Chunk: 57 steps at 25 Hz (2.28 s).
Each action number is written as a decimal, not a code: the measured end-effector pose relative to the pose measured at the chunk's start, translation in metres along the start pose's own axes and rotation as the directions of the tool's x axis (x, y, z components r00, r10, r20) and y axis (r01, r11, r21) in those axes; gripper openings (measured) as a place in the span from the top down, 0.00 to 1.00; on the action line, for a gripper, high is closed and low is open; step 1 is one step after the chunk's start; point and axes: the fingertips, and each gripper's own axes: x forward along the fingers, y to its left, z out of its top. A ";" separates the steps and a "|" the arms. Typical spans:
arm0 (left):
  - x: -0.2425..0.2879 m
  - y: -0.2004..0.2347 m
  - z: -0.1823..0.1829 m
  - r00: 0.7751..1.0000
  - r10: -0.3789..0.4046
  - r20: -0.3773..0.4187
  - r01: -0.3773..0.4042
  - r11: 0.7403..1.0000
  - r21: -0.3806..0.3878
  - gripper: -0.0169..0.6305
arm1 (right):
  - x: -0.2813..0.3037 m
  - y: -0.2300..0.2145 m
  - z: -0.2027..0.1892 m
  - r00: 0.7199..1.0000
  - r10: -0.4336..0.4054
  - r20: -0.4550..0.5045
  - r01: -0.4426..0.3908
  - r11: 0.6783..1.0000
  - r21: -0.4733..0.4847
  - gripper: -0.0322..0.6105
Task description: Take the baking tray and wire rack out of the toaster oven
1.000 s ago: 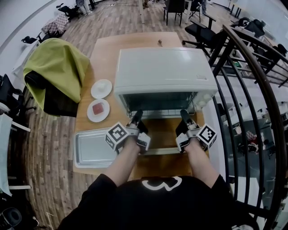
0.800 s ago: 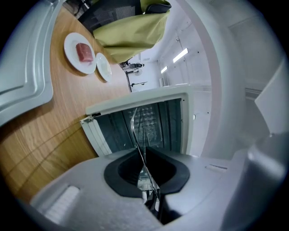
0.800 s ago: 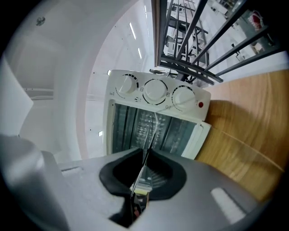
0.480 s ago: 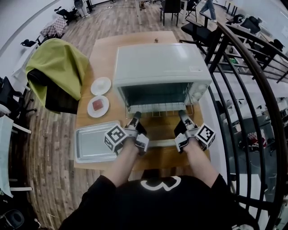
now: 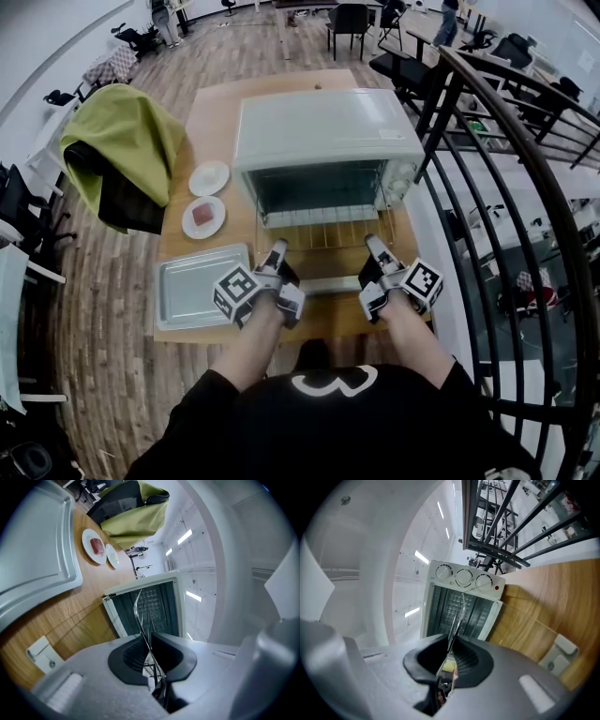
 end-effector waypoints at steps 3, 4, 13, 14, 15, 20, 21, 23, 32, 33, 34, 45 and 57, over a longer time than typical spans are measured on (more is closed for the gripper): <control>-0.013 -0.003 -0.005 1.000 0.000 0.001 0.000 1.000 0.008 0.93 | -0.012 0.004 -0.007 1.000 0.002 -0.009 -0.002 1.000 -0.005 0.90; -0.018 -0.004 -0.008 1.000 -0.001 0.001 0.001 1.000 0.012 0.93 | -0.017 0.005 -0.009 1.000 -0.001 -0.009 0.001 1.000 -0.004 0.90; -0.080 -0.015 -0.043 0.999 -0.035 0.025 0.034 0.999 0.036 0.92 | -0.077 0.020 -0.034 0.999 0.022 -0.032 -0.023 0.999 -0.036 0.90; -0.087 -0.016 -0.046 0.999 -0.039 0.029 0.038 0.999 0.036 0.92 | -0.084 0.022 -0.037 0.999 0.027 -0.038 -0.029 0.999 -0.040 0.90; -0.094 -0.017 -0.050 0.999 -0.041 0.035 0.040 0.999 0.034 0.92 | -0.090 0.024 -0.040 0.998 0.033 -0.044 -0.035 0.998 -0.043 0.90; -0.126 -0.014 -0.061 0.997 -0.030 0.065 0.028 0.999 0.035 0.92 | -0.110 0.028 -0.058 0.996 0.041 -0.073 -0.044 0.998 -0.046 0.90; -0.131 -0.013 -0.062 0.997 -0.025 0.071 0.022 0.999 0.037 0.92 | -0.112 0.026 -0.061 0.996 0.039 -0.079 -0.042 0.998 -0.040 0.90; -0.141 -0.010 -0.064 0.996 -0.009 0.085 0.006 0.999 0.035 0.92 | -0.115 0.025 -0.068 0.995 0.036 -0.094 -0.039 0.999 -0.029 0.90; -0.164 -0.008 -0.055 0.993 0.033 0.115 -0.037 0.999 0.034 0.92 | -0.112 0.031 -0.088 0.988 0.042 -0.149 -0.044 0.999 -0.012 0.89; -0.166 -0.007 -0.052 0.992 0.036 0.118 -0.040 0.999 0.031 0.92 | -0.108 0.032 -0.090 0.987 0.041 -0.155 -0.044 0.999 -0.014 0.89; -0.167 -0.005 -0.048 0.992 0.040 0.121 -0.043 0.999 0.028 0.92 | -0.104 0.033 -0.093 0.986 0.040 -0.162 -0.043 0.999 -0.017 0.89; -0.220 0.030 0.030 0.983 0.085 0.162 -0.085 0.996 -0.002 0.92 | -0.051 0.050 -0.179 0.970 0.034 -0.239 -0.039 0.999 -0.016 0.89; -0.294 0.093 0.134 0.978 0.153 0.140 -0.149 0.988 -0.040 0.92 | 0.003 0.058 -0.310 0.961 -0.018 -0.276 0.021 1.000 0.008 0.89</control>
